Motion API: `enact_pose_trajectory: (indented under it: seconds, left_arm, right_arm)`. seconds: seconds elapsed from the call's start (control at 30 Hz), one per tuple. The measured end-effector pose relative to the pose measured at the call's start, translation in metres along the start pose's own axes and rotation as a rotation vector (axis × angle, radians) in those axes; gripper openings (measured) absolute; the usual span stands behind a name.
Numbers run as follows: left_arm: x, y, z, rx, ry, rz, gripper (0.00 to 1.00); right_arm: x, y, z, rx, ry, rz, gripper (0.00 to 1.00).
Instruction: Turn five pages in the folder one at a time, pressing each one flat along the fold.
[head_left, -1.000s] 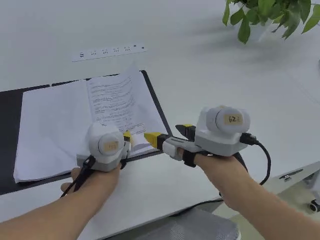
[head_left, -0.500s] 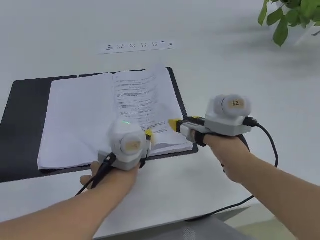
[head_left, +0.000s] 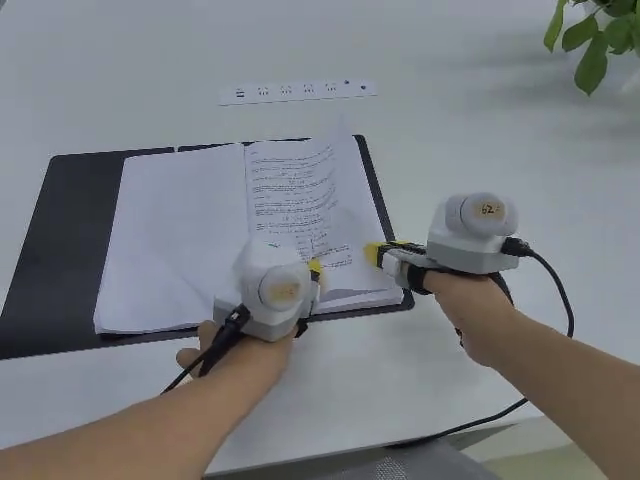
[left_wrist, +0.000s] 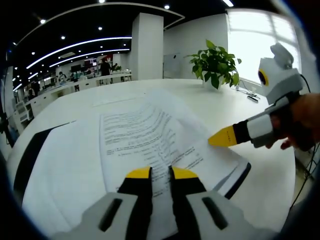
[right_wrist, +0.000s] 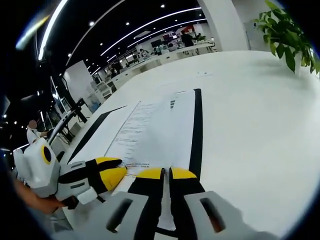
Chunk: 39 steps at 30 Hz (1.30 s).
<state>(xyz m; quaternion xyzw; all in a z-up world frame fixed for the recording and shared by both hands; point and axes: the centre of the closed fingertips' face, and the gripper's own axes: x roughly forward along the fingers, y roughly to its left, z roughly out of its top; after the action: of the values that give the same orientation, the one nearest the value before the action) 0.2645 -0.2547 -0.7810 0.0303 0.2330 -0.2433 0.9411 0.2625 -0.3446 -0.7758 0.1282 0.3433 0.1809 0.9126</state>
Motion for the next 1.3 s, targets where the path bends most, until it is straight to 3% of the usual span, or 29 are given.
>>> enact_pose_trajectory:
  seconds: [0.3,0.5,0.53,0.73,0.93,1.3]
  left_arm:
    - [0.000,-0.001,0.001,-0.002,0.022,-0.002,0.13]
    - [-0.007,-0.002,0.000,-0.009,0.053,-0.038,0.14]
    - [-0.011,-0.003,-0.002,0.025,0.067,-0.046,0.14]
    - [-0.034,-0.003,-0.010,0.065,0.095,-0.061,0.12]
    - [-0.057,0.003,-0.012,0.092,0.106,-0.070,0.13]
    - [-0.097,0.021,0.003,0.075,0.061,-0.059,0.14]
  right_arm:
    - [-0.004,0.004,0.004,-0.001,-0.016,-0.007,0.00]
    - [-0.012,0.006,0.006,0.001,-0.028,-0.026,0.00]
    - [-0.012,0.006,0.006,0.003,-0.032,-0.028,0.00]
    - [-0.021,0.007,0.008,0.025,-0.050,-0.038,0.00]
    - [-0.030,0.012,0.016,0.055,-0.087,-0.033,0.00]
    - [-0.041,0.030,0.030,0.062,-0.126,-0.024,0.00]
